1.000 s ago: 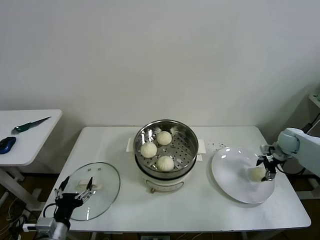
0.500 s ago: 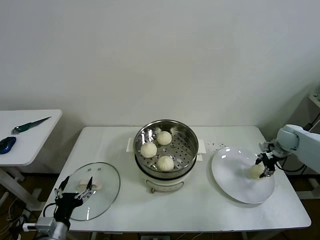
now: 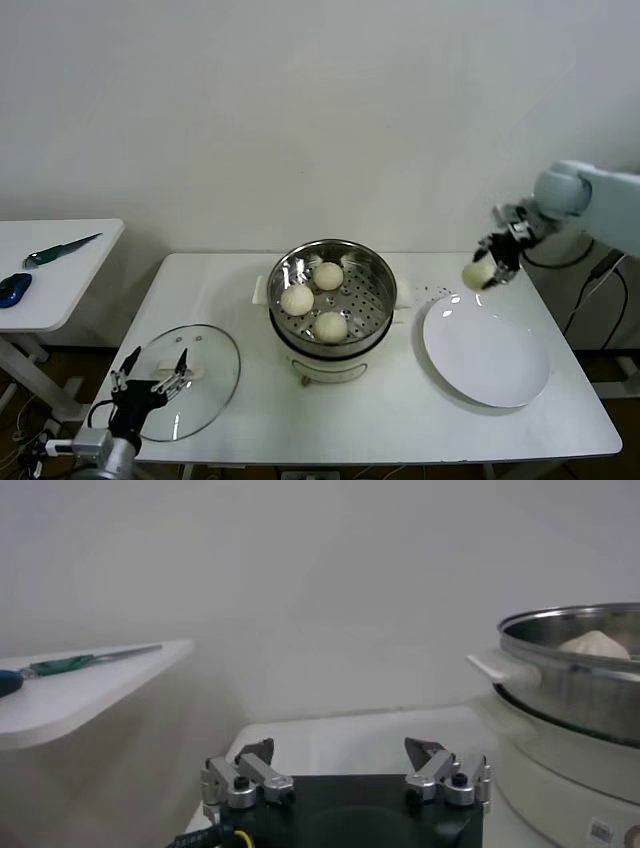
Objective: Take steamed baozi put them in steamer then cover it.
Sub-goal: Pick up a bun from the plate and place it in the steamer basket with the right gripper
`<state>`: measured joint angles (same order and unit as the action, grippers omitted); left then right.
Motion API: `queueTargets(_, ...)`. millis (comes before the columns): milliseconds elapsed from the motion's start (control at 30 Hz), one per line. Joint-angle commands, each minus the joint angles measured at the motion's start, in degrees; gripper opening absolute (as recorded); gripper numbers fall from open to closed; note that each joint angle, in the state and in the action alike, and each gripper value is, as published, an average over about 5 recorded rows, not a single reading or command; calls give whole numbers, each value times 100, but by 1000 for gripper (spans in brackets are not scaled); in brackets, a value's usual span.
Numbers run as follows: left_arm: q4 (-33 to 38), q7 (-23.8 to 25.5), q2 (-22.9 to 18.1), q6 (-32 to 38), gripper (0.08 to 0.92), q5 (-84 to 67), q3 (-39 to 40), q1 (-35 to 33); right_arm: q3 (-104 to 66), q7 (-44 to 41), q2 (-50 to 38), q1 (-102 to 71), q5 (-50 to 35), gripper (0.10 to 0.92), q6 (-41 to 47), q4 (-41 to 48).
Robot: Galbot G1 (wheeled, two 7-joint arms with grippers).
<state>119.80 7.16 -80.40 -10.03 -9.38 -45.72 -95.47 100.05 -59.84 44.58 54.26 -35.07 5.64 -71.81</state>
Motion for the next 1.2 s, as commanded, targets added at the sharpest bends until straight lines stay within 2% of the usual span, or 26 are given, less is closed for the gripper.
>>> queueTargets(33, -1, 10, -3, -19, 823, 0, 13, 3, 575, 71, 1088, 1720, -1806, 636, 439, -1001)
queueTargets(200, 15, 17, 21, -23, 823, 3, -14, 15, 156, 375, 1442, 1083, -1785, 636, 703, -1090)
queueTargets(667, 33, 13, 13, 14, 823, -22, -50, -29, -202, 1070, 1858, -962, -840, 636, 950, -562)
queueTargets(900, 58, 0, 26, 36, 823, -40, -101, -88, -263, 1223, 1888, -1323, -424, 636, 986, -357)
queueTargets(1200, 141, -36, -10, -44, 823, -101, -75, -59, -340, 1332, 1925, -1483, -320, 636, 1028, -265)
